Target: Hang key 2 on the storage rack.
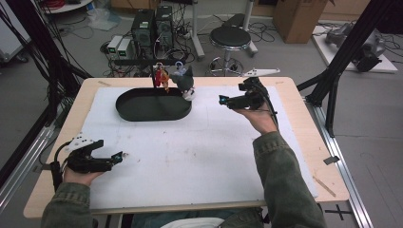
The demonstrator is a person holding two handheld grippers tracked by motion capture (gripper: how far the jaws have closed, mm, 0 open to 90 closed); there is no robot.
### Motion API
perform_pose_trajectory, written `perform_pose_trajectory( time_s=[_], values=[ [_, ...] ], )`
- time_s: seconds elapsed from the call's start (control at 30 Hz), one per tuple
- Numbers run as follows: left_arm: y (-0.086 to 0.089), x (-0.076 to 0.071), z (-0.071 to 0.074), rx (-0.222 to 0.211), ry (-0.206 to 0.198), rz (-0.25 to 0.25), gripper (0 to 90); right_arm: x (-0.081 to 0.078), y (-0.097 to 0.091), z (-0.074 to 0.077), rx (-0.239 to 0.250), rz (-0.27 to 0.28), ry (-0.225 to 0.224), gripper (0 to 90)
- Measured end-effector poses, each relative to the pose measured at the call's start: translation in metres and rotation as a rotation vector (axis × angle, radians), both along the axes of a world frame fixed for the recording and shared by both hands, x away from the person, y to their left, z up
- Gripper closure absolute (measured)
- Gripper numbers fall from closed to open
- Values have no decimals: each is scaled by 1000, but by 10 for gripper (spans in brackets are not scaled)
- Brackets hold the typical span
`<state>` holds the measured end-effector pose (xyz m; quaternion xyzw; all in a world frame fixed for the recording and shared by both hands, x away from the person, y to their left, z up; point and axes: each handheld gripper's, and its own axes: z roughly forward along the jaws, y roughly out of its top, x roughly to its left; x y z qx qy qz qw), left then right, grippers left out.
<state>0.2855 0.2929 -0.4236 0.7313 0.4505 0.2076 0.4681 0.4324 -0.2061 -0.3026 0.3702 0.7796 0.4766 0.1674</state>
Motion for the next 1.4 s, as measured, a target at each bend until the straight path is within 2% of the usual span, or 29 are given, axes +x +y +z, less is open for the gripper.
perform_pose_trajectory(
  time_s=[0.07, 0.2, 0.3, 0.5, 0.7, 0.97, 1.17, 1.4],
  values=[
    [-1, 0, 0, -3, 2, 0, 60, -5, -6, -1, -6, -2, -7, 6],
    [-1, 0, -1, 8, 3, -4, 60, -14, -15, -5, 28, 0, 0, 6],
    [-2, 0, -1, 19, 5, -12, 60, -24, -19, -8, 52, 24, 11, 6],
    [-4, 1, -2, 27, 13, -17, 60, -38, -29, -13, 77, 28, -18, 6],
    [-3, 0, -2, 24, 12, -12, 60, -48, -45, -27, 62, 2, -12, 6],
    [-4, -1, -2, 33, 18, -15, 60, -61, -67, -48, 71, -43, -13, 5],
    [-4, -1, -2, 30, 18, -14, 60, -71, -82, -66, 79, -65, -39, 5],
    [-4, -1, -2, 30, 21, -10, 60, -81, -97, -84, 89, -100, -46, 5]
  ],
)
